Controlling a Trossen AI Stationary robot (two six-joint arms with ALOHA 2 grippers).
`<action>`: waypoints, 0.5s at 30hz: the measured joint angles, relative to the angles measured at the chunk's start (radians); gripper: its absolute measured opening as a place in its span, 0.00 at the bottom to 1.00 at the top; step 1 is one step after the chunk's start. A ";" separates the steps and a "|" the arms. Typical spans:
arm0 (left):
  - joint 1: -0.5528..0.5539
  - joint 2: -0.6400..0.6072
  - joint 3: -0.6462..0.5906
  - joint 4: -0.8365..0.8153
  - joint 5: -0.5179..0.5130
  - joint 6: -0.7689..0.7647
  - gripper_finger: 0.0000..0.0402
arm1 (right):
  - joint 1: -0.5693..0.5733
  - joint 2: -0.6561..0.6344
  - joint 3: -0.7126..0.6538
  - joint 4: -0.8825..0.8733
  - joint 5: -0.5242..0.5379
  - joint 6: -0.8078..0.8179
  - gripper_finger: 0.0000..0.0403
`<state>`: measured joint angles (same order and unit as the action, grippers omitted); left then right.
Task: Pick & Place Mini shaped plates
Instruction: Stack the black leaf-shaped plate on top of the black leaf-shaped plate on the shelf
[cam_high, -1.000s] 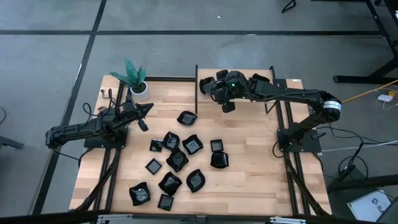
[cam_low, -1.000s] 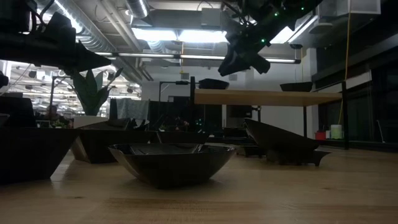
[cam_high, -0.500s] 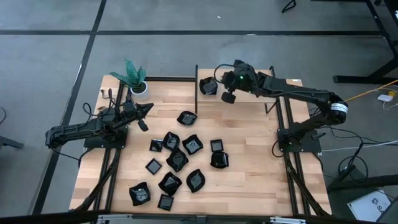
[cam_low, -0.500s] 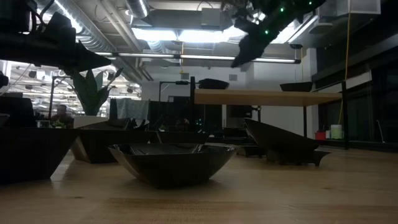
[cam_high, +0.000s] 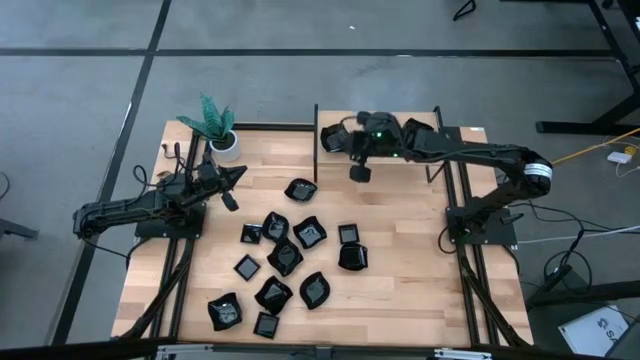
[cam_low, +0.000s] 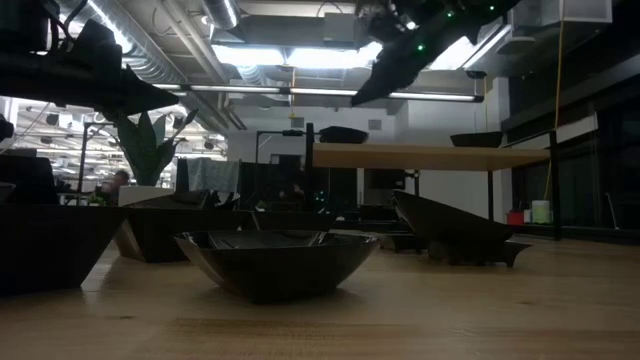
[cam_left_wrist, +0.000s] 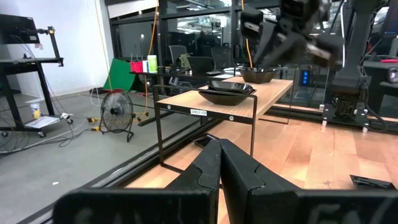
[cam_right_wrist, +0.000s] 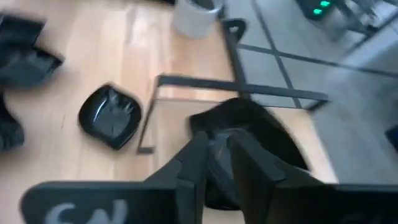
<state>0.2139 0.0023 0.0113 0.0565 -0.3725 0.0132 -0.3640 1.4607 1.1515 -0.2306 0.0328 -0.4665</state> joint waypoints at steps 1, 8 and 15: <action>0.000 0.000 0.000 0.000 0.000 0.000 0.01 | 0.010 0.010 0.000 0.000 0.000 -0.032 0.21; 0.000 0.000 0.000 0.000 0.000 0.000 0.01 | 0.040 0.036 0.000 0.001 0.073 -0.148 0.28; 0.000 0.000 0.000 0.000 0.000 0.000 0.01 | 0.040 0.036 0.000 0.002 0.080 -0.149 0.28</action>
<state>0.2139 0.0021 0.0113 0.0563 -0.3725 0.0132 -0.3241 1.4971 1.1515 -0.2291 0.1131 -0.6151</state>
